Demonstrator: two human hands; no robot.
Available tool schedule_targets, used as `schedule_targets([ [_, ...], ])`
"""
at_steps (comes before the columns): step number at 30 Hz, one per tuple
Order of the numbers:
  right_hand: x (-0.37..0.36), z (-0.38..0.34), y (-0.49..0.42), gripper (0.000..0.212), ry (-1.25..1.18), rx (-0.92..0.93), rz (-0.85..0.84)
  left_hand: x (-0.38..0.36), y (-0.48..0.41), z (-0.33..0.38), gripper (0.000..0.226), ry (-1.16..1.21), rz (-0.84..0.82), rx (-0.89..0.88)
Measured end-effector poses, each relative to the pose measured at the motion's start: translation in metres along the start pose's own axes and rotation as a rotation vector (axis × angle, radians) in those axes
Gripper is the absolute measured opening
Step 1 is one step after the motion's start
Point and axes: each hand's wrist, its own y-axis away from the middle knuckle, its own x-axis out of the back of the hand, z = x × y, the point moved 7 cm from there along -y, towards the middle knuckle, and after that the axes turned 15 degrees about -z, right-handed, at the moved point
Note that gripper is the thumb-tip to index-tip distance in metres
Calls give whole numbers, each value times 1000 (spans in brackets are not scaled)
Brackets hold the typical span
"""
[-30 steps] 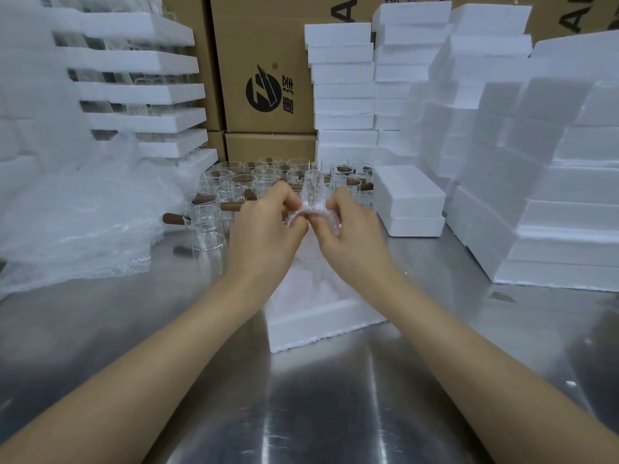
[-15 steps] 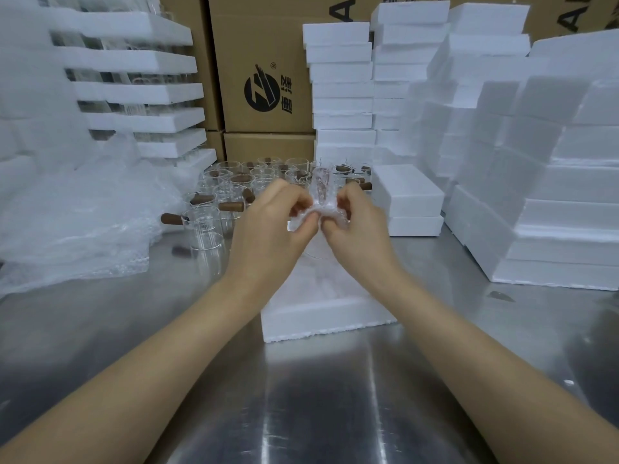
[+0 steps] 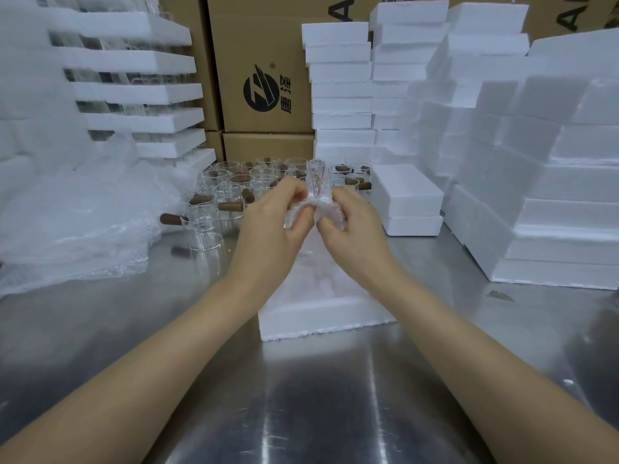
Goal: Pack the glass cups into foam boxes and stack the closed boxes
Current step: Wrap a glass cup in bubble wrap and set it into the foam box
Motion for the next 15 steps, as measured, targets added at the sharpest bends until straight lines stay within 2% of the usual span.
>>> schedule_targets([
  [4,-2,8,-2,18,-49,-59,-14,1,0,-2,14,37,-5,9],
  [9,-7,16,-1,47,-461,-117,-33,10,1,-15,12,106,97,86],
  [13,-9,30,-6,42,-797,-199,-216,14,-4,-25,15,203,82,176],
  [15,-9,34,-5,42,-805,-191,-297,13,-6,-25,18,214,31,189],
])
